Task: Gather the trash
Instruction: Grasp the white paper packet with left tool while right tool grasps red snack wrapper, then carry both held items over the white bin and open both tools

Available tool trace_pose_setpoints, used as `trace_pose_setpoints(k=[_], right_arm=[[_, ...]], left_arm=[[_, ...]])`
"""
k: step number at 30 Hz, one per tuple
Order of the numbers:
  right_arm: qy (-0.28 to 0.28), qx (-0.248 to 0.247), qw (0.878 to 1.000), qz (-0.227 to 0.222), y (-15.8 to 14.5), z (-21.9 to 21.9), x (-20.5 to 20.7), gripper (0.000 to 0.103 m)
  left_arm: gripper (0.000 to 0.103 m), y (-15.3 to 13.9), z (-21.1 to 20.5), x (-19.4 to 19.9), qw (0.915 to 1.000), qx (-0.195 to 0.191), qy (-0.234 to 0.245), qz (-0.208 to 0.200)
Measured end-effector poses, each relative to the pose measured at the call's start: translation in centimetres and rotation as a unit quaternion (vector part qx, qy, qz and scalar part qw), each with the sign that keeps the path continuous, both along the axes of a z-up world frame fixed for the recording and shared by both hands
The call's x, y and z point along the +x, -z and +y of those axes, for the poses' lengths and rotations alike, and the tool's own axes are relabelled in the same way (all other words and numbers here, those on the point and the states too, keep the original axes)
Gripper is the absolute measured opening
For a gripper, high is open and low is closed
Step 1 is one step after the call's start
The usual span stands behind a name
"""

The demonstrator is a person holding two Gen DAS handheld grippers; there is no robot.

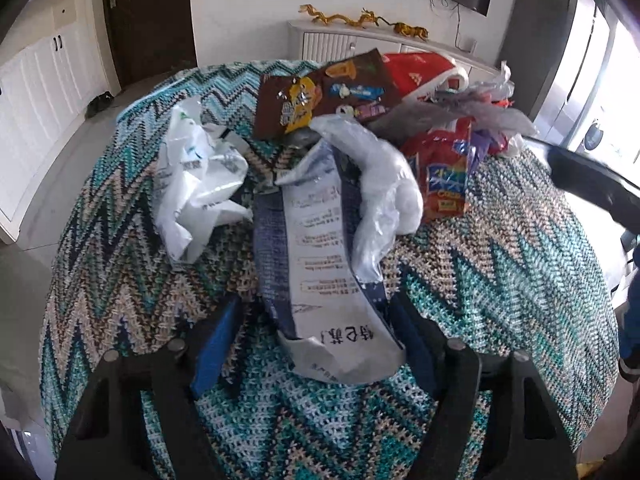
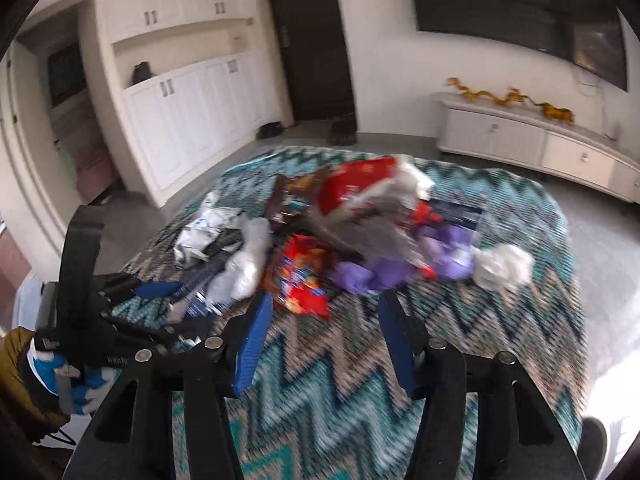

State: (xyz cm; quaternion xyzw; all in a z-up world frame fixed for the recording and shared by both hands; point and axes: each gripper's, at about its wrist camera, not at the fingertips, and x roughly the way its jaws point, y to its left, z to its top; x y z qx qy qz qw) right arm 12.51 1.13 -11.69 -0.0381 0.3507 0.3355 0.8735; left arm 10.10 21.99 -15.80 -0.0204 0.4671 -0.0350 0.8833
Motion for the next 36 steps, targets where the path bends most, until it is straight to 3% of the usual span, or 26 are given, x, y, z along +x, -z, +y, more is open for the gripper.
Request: trace_pose_setpoints(k=[9,13,25,36], right_arm=[[-0.031,0.018,0.998,0.053,2.2,4.0,3.9,0.035],[-0.043,0.014,0.996,0.075,3.2,4.9,4.4,0.009],[-0.038,0.027,0.998,0.048,1.4,1.0,-0.6,0.006],[-0.015,0.058,0.998,0.034,-0.1,-3.7,-5.1,0.005]], left_arm=[[0.057,0.3,0.3,0.5,0.9999,-0.008,-0.012,0.000],[0.057,0.0,1.1,-0.3,0.9997,-0.016,-0.021,-0.001],[0.057,-3.0,0.1,-4.8,0.9976,0.042,-0.039,-0.040],[0.057,-6.8,-0.3,-9.1,0.9958,0.041,-0.043,-0.071]])
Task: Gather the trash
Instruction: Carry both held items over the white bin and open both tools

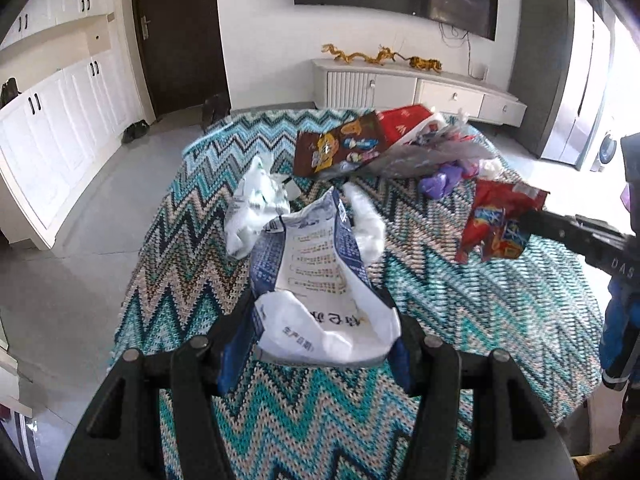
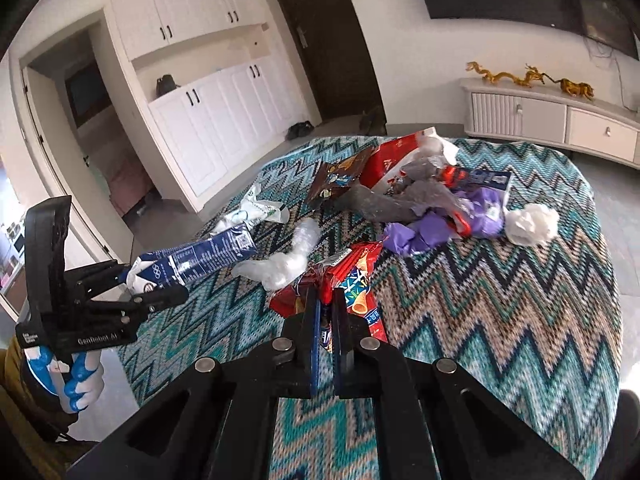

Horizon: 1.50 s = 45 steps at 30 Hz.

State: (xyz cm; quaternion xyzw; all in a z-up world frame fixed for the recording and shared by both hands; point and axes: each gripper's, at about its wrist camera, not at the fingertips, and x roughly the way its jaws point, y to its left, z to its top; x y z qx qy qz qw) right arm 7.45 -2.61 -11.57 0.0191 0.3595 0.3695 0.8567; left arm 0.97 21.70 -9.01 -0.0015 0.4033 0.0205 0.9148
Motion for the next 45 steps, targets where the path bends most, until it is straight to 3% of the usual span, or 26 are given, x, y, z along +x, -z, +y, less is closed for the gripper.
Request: trace_pose_setpoints(k=[5,12,15,20,25,31,35,38,42,45], right_arm=[[0.020,0.015,1.000,-0.016,-1.4,-3.0,-2.1,0.005],[0.100,0.034,0.994,-0.040,-3.3,-10.6,-4.0,0.005],[0.154,0.036,0.987,-0.042,-3.0,-15.3,-4.5,0.005],[0.251,0.026,0.967,-0.030,-1.3,-23.8,-5.2,0.005],[0.338,0.015,0.941,0.005,2.3,-31.5,-5.1,0.005],[0.395,0.016,0.917,0.049,7.0,-37.1,-3.4,0.005],[0.418,0.023,0.905,0.075,10.1,-39.8,-2.3,0.006],[0.429,0.023,0.899,0.090,12.1,-41.2,-1.5,0.009],[0.434,0.017,0.893,0.116,14.9,-42.3,-0.3,0.010],[0.438,0.009,0.890,0.129,16.2,-43.0,-0.3,0.027]], left_arm=[[0.057,-2.0,-1.5,-0.4,0.9996,0.003,0.016,-0.024],[0.057,-4.7,-7.4,1.3,0.9939,0.011,0.100,-0.046],[0.057,-5.3,-11.5,2.7,0.9877,0.004,0.149,-0.047],[0.057,-5.4,-20.4,5.1,0.9691,-0.009,0.243,-0.040],[0.057,-3.8,-30.4,7.4,0.9444,-0.003,0.328,-0.020],[0.057,-0.4,-41.1,10.4,0.9222,-0.019,0.385,0.029],[0.057,2.4,-46.1,12.3,0.9137,-0.028,0.400,0.068],[0.057,4.0,-48.2,13.9,0.9109,-0.038,0.401,0.090],[0.057,6.7,-50.6,15.8,0.9011,-0.063,0.406,0.138],[0.058,8.0,-51.2,16.6,0.8985,-0.074,0.403,0.158]])
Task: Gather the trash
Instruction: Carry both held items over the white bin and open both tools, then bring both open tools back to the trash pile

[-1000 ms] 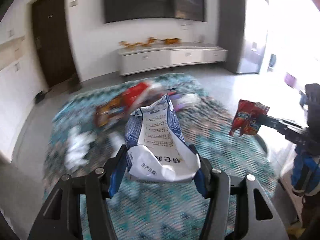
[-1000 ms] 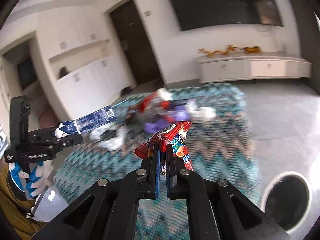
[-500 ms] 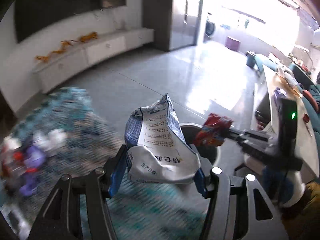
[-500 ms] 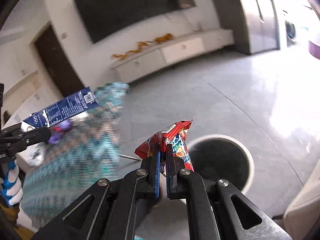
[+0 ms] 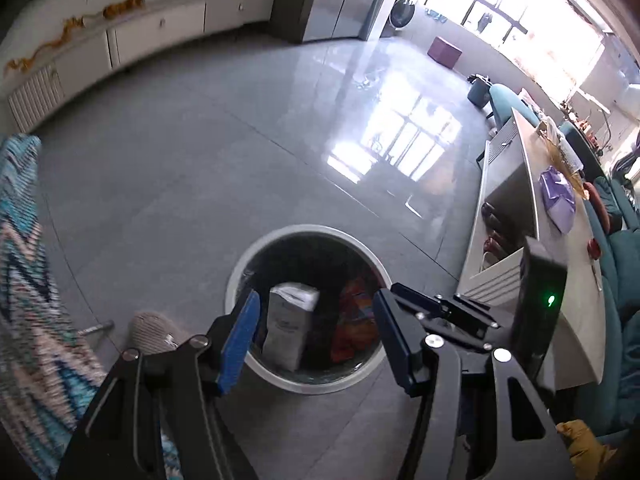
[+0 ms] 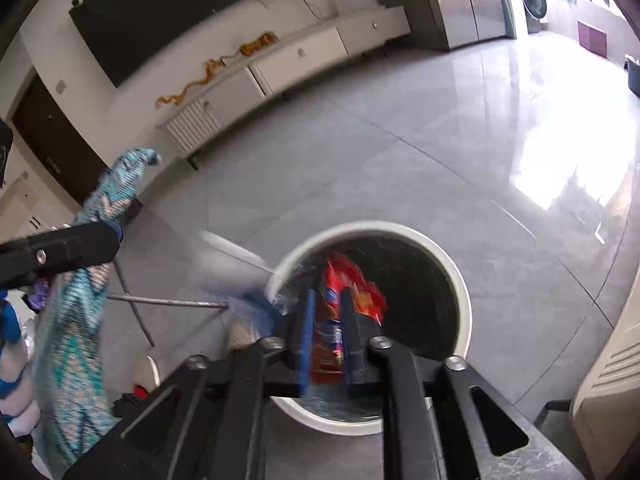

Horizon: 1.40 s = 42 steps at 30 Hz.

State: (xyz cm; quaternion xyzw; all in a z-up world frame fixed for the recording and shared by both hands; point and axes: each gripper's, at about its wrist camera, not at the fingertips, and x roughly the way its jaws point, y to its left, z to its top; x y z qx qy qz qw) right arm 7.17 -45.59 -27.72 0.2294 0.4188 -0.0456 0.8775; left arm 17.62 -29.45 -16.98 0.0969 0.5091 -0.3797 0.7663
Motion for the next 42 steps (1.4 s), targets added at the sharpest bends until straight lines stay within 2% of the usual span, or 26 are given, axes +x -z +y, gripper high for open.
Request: trace_pose_setpoints(k=[1,3,6,9,12,15,17,18,20,24,30,35,38,42], right_arm=[[0.002,0.000,1.000,0.003,0.3,-0.1,0.0,0.034],[0.006,0.004,1.000,0.007,1.1,-0.5,-0.4,0.036],[0.014,0.006,1.000,0.006,0.9,-0.5,-1.0,0.039],[0.018,0.002,1.000,-0.008,-0.3,-0.2,-1.5,0.043],[0.023,-0.015,0.999,-0.028,-2.9,1.0,-2.0,0.051],[0.023,-0.040,0.997,-0.058,-6.4,2.5,-2.7,0.065],[0.022,-0.058,0.995,-0.084,-9.0,3.8,-3.2,0.080],[0.021,-0.063,0.993,-0.097,-10.1,4.4,-3.5,0.082],[0.020,-0.076,0.989,-0.125,-12.6,5.9,-4.2,0.093],[0.001,-0.091,0.981,-0.172,-16.7,9.1,-5.4,0.101],[-0.032,-0.078,0.969,-0.231,-21.6,13.4,-7.0,0.103],[-0.061,-0.078,0.959,-0.267,-24.7,16.9,-8.0,0.103],[-0.078,-0.089,0.951,-0.285,-26.4,19.2,-8.6,0.103],[-0.098,-0.096,0.943,-0.302,-27.9,21.7,-9.4,0.103]], left_arm=[[0.058,0.2,0.0,0.1,1.0000,-0.003,-0.002,0.006],[0.058,0.3,0.5,0.3,0.9998,-0.009,-0.007,0.014],[0.058,-0.2,1.2,0.0,0.9999,-0.011,-0.011,0.003],[0.058,-1.8,2.2,-1.2,0.9992,-0.013,-0.016,-0.034],[0.058,-4.5,4.4,-2.5,0.9962,-0.024,-0.031,-0.078],[0.058,-7.0,6.6,-3.7,0.9902,-0.034,-0.055,-0.124],[0.058,-8.5,8.4,-4.6,0.9843,-0.044,-0.076,-0.153],[0.058,-9.4,9.4,-5.0,0.9804,-0.048,-0.089,-0.169],[0.058,-11.1,11.8,-6.1,0.9700,-0.055,-0.117,-0.206],[0.058,-13.2,16.2,-7.8,0.9547,-0.056,-0.154,-0.248],[0.058,-16.5,23.7,-10.6,0.9318,-0.038,-0.198,-0.302],[0.058,-17.9,29.2,-12.2,0.9239,-0.034,-0.232,-0.303],[0.059,-18.7,32.9,-13.5,0.9105,-0.037,-0.266,-0.315],[0.078,-19.2,37.5,-14.7,0.8908,-0.042,-0.311,-0.328]])
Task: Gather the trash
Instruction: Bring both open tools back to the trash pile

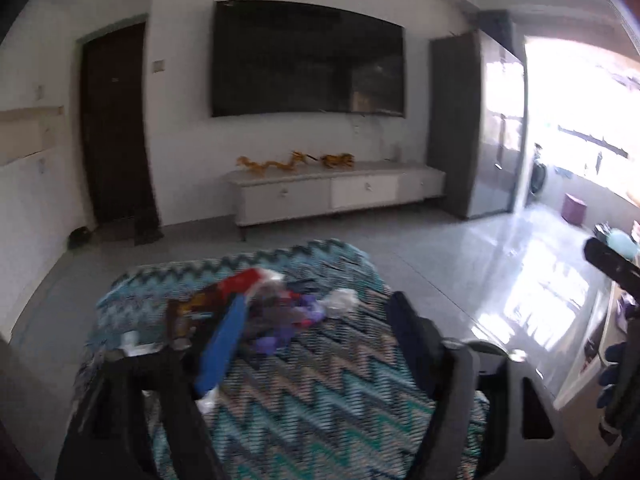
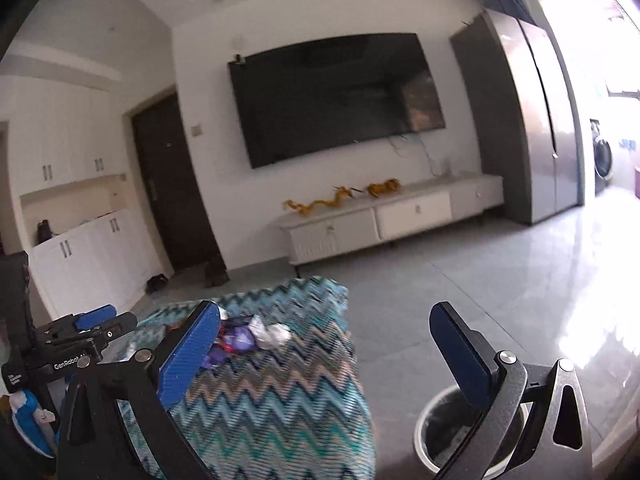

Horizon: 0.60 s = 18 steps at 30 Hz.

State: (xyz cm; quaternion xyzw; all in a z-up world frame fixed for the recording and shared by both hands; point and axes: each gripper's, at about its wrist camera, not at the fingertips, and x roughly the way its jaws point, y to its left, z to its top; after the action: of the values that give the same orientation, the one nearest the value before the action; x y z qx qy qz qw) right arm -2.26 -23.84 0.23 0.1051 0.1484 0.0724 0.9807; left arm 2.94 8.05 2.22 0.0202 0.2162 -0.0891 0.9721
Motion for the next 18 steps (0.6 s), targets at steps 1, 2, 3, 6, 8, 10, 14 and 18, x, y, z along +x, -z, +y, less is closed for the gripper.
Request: trace_pose_setpoints(k=[1,2,3,6,8,10,14,18], right_arm=[[-0.003,-0.004,1.000,-0.001,-0.3,0.5,-0.1,0.103],[-0.006,-0.007,1.000,-0.002,-0.5,1.1,-0.4,0.103],[-0.010,-0.010,1.000,-0.002,-0.7,1.6,-0.4,0.103],[-0.013,-0.022,1.000,0.002,-1.0,3.0,-0.5,0.103],[-0.017,-0.028,0.999,0.007,-1.1,3.9,-0.3,0.103],[-0.020,-0.033,0.999,0.010,-1.1,4.6,0.0,0.103],[-0.023,-0.039,0.999,0.020,-0.9,5.4,0.7,0.103],[-0.029,-0.041,0.998,0.040,0.0,6.2,2.6,0.103]], left_arm=[[0.078,-0.1,0.8,-0.3,1.0000,-0.002,-0.009,-0.003],[0.078,0.0,1.9,-0.5,0.9998,-0.004,-0.019,-0.004],[0.078,0.0,2.6,-0.5,0.9997,-0.004,-0.024,-0.004],[0.078,0.6,5.3,-0.6,0.9989,-0.006,-0.046,-0.001],[0.078,1.1,6.9,-0.6,0.9983,-0.010,-0.058,0.004],[0.078,1.8,8.6,-0.7,0.9974,-0.014,-0.070,0.010],[0.078,3.2,12.3,-0.2,0.9944,-0.024,-0.100,0.023],[0.078,4.4,15.2,0.6,0.9913,-0.027,-0.124,0.035]])
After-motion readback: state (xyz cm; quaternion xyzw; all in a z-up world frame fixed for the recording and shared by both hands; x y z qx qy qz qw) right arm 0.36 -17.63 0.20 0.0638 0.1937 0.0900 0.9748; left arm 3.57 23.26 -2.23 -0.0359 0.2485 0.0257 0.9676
